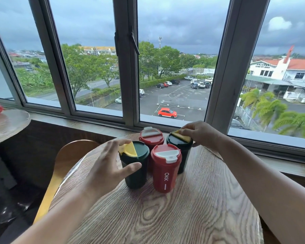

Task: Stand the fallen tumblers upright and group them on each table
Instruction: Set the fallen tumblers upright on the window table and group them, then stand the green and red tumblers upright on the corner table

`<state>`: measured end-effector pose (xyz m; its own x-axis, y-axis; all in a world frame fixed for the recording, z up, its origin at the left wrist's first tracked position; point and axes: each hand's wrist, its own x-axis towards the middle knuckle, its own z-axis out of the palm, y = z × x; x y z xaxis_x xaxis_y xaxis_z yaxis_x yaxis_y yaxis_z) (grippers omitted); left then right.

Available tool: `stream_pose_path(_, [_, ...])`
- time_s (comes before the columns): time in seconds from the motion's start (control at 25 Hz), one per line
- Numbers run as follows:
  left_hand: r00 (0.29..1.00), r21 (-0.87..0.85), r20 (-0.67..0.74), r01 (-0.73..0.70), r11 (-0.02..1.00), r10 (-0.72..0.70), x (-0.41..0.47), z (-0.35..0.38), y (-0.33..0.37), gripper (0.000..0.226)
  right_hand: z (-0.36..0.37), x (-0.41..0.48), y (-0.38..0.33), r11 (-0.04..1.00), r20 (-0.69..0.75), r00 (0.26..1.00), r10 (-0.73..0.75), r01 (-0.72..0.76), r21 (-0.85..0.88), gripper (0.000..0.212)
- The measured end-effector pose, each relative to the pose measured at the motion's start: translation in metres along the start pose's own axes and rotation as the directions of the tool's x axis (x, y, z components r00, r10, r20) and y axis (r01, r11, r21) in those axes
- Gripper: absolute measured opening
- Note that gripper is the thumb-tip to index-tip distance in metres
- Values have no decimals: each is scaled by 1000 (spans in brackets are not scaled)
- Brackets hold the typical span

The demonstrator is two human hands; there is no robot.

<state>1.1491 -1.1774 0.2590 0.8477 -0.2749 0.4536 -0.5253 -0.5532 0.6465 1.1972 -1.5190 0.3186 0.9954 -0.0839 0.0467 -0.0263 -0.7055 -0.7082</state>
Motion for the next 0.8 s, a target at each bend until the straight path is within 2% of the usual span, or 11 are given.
stream_pose_path(0.16, [999,-46,-36,33,998,-34,14,-22,5,72,-3,2,-32,968,-23,990,-138,130,-214,57])
stream_pose_path(0.32, [994,-29,-102,29,999,-32,32,-70,-4,76,9,0,-92,929,3,960,-278,270,-253,72])
stream_pose_path(0.48, [988,9,-154,9,1000,-7,24,-146,-40,80,63,-6,-179,891,26,926,-376,370,-264,88])
stream_pose_path(0.64, [980,62,-197,47,997,-34,-8,-237,-99,80,162,0,-272,886,43,896,-442,443,-138,74])
stream_pose_path(0.8, [961,58,-251,137,989,-118,-47,-327,-164,63,278,11,-361,860,78,862,-501,506,-69,72])
